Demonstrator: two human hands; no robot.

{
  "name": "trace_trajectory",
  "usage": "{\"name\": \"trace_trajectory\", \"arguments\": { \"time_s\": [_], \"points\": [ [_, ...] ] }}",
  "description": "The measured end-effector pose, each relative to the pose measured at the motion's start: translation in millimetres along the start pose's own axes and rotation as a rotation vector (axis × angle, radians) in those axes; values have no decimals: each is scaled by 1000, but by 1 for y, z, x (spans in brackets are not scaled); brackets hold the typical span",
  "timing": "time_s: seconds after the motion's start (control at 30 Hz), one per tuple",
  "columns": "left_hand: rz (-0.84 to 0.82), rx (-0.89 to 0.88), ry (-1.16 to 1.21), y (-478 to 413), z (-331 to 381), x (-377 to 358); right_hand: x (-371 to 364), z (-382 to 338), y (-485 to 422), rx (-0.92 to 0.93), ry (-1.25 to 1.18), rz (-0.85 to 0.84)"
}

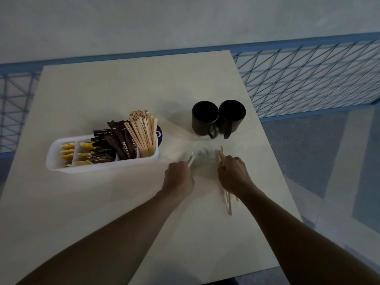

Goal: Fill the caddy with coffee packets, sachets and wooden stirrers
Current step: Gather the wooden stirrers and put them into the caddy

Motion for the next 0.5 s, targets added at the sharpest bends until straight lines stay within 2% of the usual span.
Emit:
{"name": "trace_trajectory", "arguments": {
  "time_s": [0.2, 0.5],
  "points": [
    [-15, -93, -99, 4, 7, 9, 6, -2, -3, -15, -79, 6],
    [-65, -10, -19, -3, 3, -3, 3, 7, -5, -83, -101, 22]
  ]
}}
Point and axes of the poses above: each hand's wrist, its own y-axis away from the middle knuckle, its own x-axis out of the back of the hand, z = x × y, the point moved 3 cm from there along -y, towards the middle knuckle, and after that the axes turned 15 degrees about -z, right-handed, at the moved point
